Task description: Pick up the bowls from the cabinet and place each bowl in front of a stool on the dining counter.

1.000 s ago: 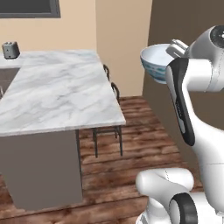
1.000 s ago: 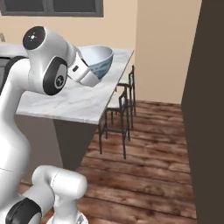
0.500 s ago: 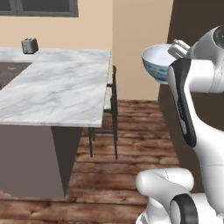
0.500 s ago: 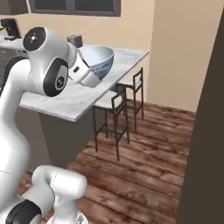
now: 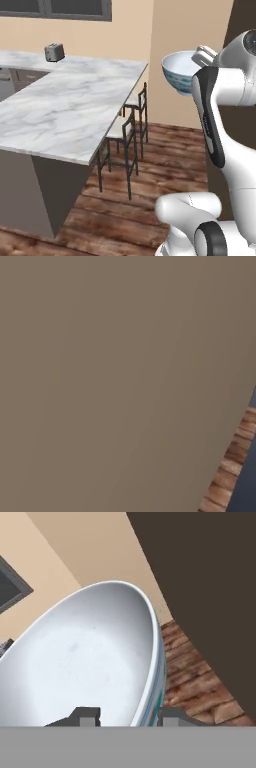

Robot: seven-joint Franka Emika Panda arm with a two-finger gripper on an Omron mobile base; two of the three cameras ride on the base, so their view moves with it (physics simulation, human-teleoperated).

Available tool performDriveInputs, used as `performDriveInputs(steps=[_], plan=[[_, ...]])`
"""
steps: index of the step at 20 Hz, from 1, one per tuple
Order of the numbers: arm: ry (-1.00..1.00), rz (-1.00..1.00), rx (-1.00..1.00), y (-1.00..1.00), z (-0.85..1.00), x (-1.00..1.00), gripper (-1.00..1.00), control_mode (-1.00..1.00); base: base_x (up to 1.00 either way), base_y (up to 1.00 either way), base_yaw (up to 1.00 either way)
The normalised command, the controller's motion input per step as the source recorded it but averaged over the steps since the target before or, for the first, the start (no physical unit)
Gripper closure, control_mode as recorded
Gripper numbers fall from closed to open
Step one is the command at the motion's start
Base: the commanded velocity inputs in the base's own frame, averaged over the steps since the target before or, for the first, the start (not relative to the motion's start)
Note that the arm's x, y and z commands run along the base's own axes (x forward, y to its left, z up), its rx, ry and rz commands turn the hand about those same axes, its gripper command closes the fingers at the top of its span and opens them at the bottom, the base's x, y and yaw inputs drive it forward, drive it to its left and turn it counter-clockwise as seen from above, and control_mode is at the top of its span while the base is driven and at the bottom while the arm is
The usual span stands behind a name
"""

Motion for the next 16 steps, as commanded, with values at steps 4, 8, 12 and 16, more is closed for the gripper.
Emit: performDriveInputs(steps=[4, 8, 12, 16], plan=[[0.00, 0.00, 0.00, 0.00, 0.00, 0.00, 1.00, 1.00, 0.96, -0.92, 0.36], [0.00, 0.00, 0.00, 0.00, 0.00, 0.00, 1.00, 1.00, 1.00, -0.80, 0.38], [0.00, 0.00, 0.00, 0.00, 0.00, 0.00, 1.00, 1.00, 1.00, -0.71, 0.40], [0.00, 0.00, 0.00, 0.00, 0.00, 0.00, 1.00, 1.00, 0.92, -0.84, 0.42]])
